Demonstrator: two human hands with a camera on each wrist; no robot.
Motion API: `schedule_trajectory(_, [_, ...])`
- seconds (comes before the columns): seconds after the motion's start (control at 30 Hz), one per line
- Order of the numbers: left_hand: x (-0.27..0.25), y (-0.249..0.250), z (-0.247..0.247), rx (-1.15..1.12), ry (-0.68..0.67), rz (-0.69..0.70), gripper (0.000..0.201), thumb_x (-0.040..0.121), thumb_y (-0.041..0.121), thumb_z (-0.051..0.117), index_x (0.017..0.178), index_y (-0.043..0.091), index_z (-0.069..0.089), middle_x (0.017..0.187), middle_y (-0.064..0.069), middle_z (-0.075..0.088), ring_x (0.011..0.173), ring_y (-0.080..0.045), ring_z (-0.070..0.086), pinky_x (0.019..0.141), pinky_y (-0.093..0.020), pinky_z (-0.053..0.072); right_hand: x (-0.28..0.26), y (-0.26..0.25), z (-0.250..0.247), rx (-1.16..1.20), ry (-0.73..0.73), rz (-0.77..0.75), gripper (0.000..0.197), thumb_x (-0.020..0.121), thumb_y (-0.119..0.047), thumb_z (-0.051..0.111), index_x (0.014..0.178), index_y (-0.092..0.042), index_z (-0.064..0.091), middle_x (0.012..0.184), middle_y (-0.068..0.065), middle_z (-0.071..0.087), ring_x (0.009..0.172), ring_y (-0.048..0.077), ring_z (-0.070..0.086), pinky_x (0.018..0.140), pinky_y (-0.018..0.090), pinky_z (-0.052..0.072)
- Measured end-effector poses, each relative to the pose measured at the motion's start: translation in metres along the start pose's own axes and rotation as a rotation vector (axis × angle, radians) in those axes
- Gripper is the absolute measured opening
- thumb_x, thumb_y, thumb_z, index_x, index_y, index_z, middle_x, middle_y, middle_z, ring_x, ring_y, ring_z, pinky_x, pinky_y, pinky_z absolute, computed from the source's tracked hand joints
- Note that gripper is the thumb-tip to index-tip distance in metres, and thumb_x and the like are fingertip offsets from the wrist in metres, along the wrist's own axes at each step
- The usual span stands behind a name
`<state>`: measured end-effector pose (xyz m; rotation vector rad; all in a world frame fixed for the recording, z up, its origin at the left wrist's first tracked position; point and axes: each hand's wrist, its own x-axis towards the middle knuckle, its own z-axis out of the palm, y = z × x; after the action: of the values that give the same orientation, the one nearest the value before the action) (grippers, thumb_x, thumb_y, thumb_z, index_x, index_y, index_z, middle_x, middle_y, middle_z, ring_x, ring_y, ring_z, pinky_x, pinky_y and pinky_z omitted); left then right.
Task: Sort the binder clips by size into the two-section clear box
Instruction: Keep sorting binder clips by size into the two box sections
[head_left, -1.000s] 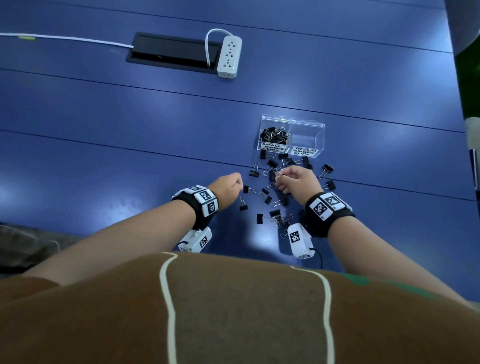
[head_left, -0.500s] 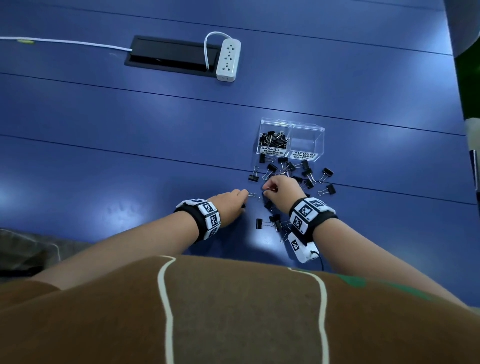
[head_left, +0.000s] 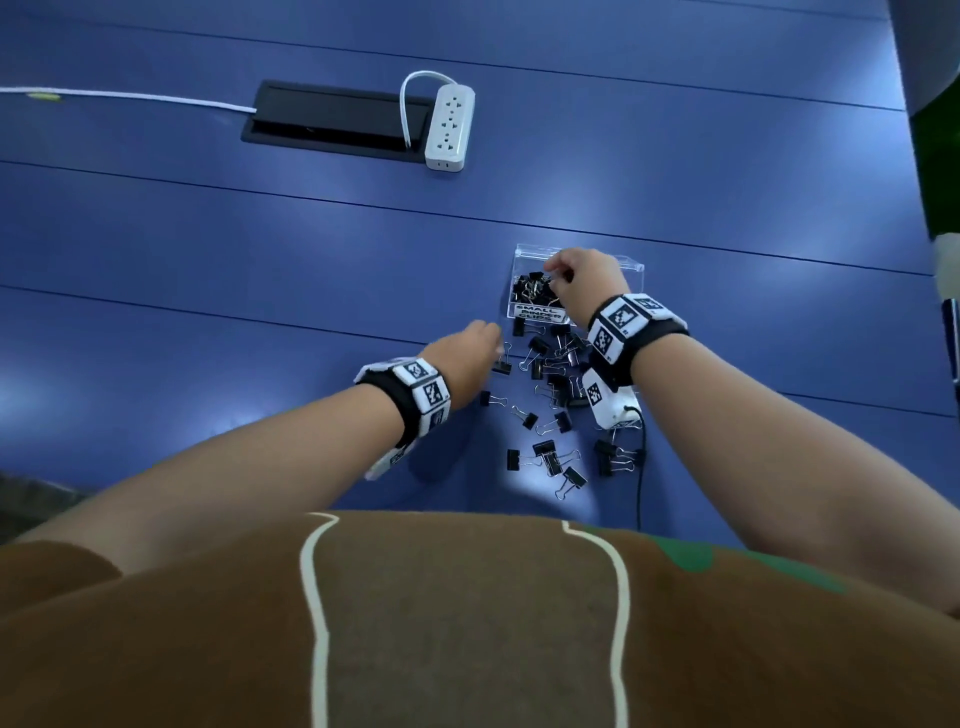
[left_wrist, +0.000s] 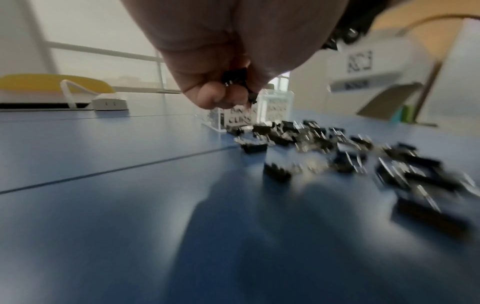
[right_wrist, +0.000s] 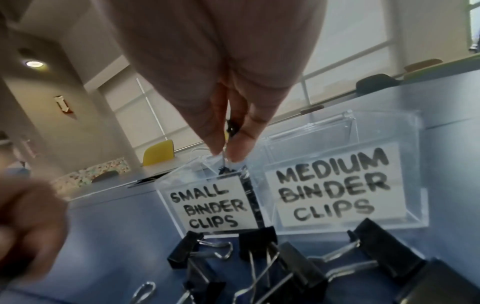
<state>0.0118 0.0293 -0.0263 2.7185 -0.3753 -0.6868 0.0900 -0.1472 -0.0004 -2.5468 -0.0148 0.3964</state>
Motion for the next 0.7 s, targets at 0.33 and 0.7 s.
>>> schedule_trajectory(0.33, [0.085,0.033,-0.058,0.016,0.075,0.086,0.022,0.099,0.029,0.039,0.106,0.011,0.050,0.110,-0.012,0.055,0.093,-0.034,0.058,0.085,-0.047,0.050,-0.050,0.028,0.004,0.124,0.075,-0.029,0.026,0.090,-0.006,0.047,0.101,-0.014,0.069,0.102,0.006,0.070,0.081,0.021,0.065,0.083,0.030,0.054])
schedule_trajectory(0.7, [0.072,0.034,-0.044,0.080,0.157,0.154,0.025,0.093,0.024,0.054,0.113,0.009,0.052,0.118,-0.013,0.045,0.082,-0.030,0.055,0.074,-0.045,0.053,-0.110,0.038,0.072,-0.125,-0.335,-0.199,0.018,0.083,-0.012,0.055,0.099,-0.009,0.064,0.110,0.009,0.056,0.103,0.027,0.055,0.085,0.040,0.051])
